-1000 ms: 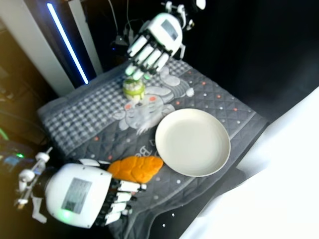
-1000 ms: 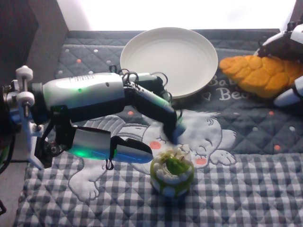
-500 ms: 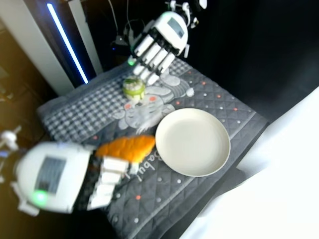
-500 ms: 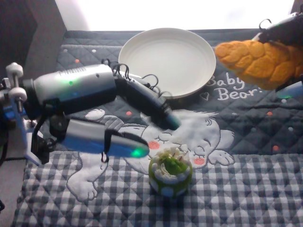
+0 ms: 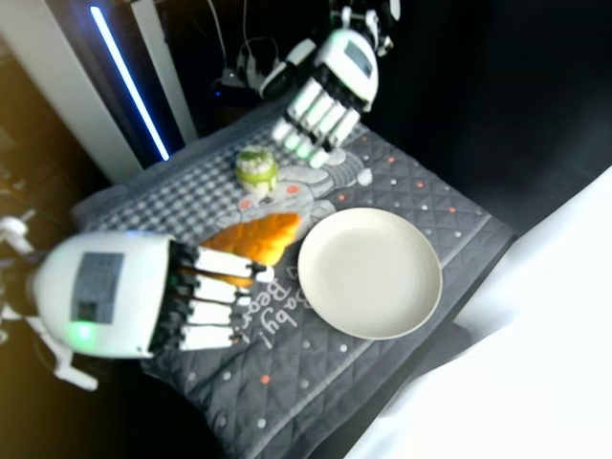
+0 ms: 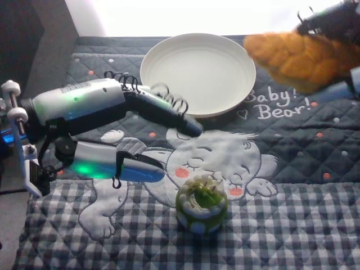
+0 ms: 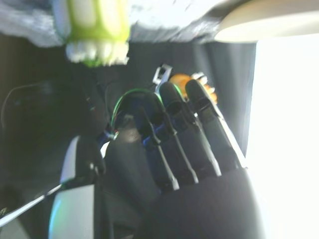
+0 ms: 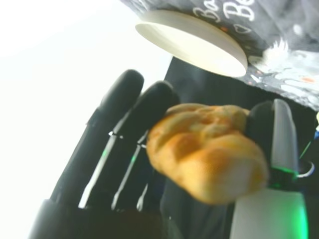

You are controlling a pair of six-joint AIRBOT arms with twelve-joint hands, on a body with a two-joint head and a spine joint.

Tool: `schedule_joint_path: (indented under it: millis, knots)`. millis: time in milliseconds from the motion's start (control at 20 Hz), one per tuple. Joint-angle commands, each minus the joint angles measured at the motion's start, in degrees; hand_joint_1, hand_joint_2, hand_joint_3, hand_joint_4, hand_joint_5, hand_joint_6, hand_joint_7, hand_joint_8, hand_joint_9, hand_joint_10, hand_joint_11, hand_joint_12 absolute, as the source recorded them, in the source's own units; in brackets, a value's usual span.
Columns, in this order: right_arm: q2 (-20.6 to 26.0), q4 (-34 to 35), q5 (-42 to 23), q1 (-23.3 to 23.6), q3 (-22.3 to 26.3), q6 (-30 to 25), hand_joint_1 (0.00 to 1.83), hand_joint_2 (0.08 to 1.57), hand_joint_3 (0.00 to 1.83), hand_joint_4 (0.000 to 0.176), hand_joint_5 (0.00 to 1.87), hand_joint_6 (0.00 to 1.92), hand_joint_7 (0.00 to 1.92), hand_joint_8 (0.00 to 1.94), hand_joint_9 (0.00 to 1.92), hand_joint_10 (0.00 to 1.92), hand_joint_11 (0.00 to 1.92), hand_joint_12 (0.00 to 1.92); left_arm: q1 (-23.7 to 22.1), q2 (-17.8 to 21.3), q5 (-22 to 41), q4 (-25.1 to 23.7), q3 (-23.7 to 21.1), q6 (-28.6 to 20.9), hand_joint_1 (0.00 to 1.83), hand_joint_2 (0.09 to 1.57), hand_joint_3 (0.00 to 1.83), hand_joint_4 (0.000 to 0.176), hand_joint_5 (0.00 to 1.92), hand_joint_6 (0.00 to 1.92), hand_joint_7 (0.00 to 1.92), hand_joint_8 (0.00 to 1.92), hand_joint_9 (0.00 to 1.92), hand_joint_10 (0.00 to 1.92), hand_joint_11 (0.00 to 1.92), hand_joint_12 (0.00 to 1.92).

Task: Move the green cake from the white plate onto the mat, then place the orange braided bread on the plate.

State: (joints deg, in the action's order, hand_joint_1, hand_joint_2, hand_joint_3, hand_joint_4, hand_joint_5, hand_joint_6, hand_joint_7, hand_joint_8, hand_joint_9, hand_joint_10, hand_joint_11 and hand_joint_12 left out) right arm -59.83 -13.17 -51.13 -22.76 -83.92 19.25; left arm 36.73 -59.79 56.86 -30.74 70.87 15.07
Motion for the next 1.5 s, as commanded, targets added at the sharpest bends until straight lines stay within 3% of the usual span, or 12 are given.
schedule_joint_path:
  millis: [0, 250, 350, 450, 500, 550, 700, 850, 950, 1200, 1400, 1450]
  knots:
    - [0.07, 1.57, -4.91, 1.97, -0.57, -0.33, 1.40, 1.02, 0.00, 0.000, 0.98, 0.86, 1.34, 0.14, 1.27, 0.74, 1.13, 0.67, -0.08, 0.20, 6.92, 3.27, 0.03, -0.49, 0.79, 1.06, 0.00, 0.156, 0.59, 0.00, 0.65, 0.00, 0.59, 0.00, 0.36, 0.25]
    - [-5.29, -2.83, 2.28, 9.28, -4.54, -0.33, 1.31, 1.06, 0.00, 0.000, 1.02, 0.71, 1.19, 0.77, 1.29, 0.64, 1.17, 1.01, 0.33, -0.31, 8.16, 3.81, 0.85, -0.50, 0.69, 1.21, 0.01, 0.020, 0.54, 0.00, 0.52, 0.00, 0.52, 0.00, 0.31, 0.26]
    - [-8.18, -2.87, 3.93, 9.83, -7.26, -0.33, 1.28, 1.11, 0.00, 0.000, 0.92, 0.79, 1.08, 1.07, 1.35, 0.69, 1.18, 1.27, 0.27, -1.08, 8.57, 3.81, 1.85, -0.50, 0.82, 1.15, 0.00, 0.032, 0.62, 0.01, 0.63, 0.01, 0.63, 0.00, 0.18, 0.57]
    - [-10.90, -2.88, 5.85, 10.54, -9.65, -0.34, 1.17, 1.12, 0.00, 0.000, 0.95, 0.99, 1.06, 1.57, 1.29, 1.67, 1.29, 1.79, 0.17, -1.47, 8.67, 3.84, 2.28, -0.51, 0.82, 1.07, 0.00, 0.036, 0.56, 0.00, 0.65, 0.00, 0.65, 0.00, 0.04, 1.08]
    - [-13.18, -4.05, 8.09, 12.46, -11.88, -0.35, 1.15, 1.15, 0.00, 0.000, 0.90, 1.08, 1.04, 1.52, 1.23, 1.71, 1.24, 1.83, 0.17, -1.52, 8.67, 4.01, 2.29, -0.54, 0.96, 0.99, 0.00, 0.000, 0.71, 0.04, 0.59, 0.00, 0.55, 0.00, 0.01, 0.91]
    - [-15.32, -4.75, 9.77, 13.63, -13.57, -0.39, 1.15, 1.15, 0.00, 0.000, 0.91, 1.08, 1.02, 1.58, 1.16, 1.80, 1.15, 1.90, 0.25, -1.52, 8.83, 4.23, 2.27, -0.88, 0.95, 0.93, 0.00, 0.031, 0.71, 0.01, 0.62, 0.00, 0.60, 0.01, 0.01, 0.94]
    - [-18.89, -4.95, 13.10, 14.54, -16.34, -0.39, 1.22, 1.18, 0.00, 0.000, 0.84, 1.16, 0.87, 1.34, 1.01, 1.61, 1.02, 1.78, 0.43, -2.20, 9.56, 4.64, 3.22, -2.02, 0.76, 0.97, 0.00, 0.022, 0.73, 0.00, 0.60, 0.01, 0.54, 0.00, 0.00, 0.91]
    - [-21.24, -5.48, 16.00, 14.54, -18.73, -0.39, 1.13, 1.20, 0.00, 0.000, 0.81, 1.22, 0.81, 1.70, 1.01, 1.85, 1.11, 1.92, 0.68, -2.44, 11.18, 8.05, 4.50, -1.54, 0.82, 1.13, 0.01, 0.000, 0.69, 0.00, 0.63, 0.00, 0.53, 0.00, 0.00, 1.13]
    - [-22.01, -5.66, 16.42, 14.53, -19.13, -0.39, 1.12, 1.21, 0.00, 0.000, 0.79, 1.26, 0.78, 1.76, 0.96, 1.89, 1.10, 1.92, 0.90, -2.44, 12.11, 10.64, 5.33, -1.30, 0.90, 1.03, 0.00, 0.049, 0.59, 0.00, 0.53, 0.00, 0.46, 0.00, 0.00, 0.98]
    - [-24.05, -6.21, 18.10, 14.52, -21.83, -0.39, 1.33, 1.24, 0.00, 0.000, 0.63, 1.33, 0.74, 1.41, 0.76, 1.53, 0.61, 1.54, 1.30, -2.44, 14.76, 13.17, 5.60, -0.81, 0.78, 0.98, 0.00, 0.068, 0.37, 0.00, 0.32, 0.00, 0.18, 0.00, 0.00, 0.11]
    - [-24.16, -6.67, 19.66, 14.52, -22.89, -2.50, 1.30, 1.32, 0.01, 0.000, 0.46, 1.61, 0.61, 1.52, 0.64, 1.66, 0.38, 1.40, 1.31, -2.16, 16.95, 14.43, 5.15, -0.75, 0.86, 0.97, 0.00, 0.095, 0.31, 0.00, 0.26, 0.00, 0.19, 0.00, 0.00, 0.15]
    - [-23.88, -7.42, 19.66, 14.52, -22.90, -3.57, 1.24, 1.32, 0.00, 0.000, 0.35, 0.70, 0.50, 0.78, 0.50, 1.00, 0.32, 1.29, 1.31, -1.78, 17.30, 14.44, 4.78, -0.64, 0.89, 0.97, 0.00, 0.091, 0.30, 0.00, 0.24, 0.00, 0.18, 0.00, 0.00, 0.16]
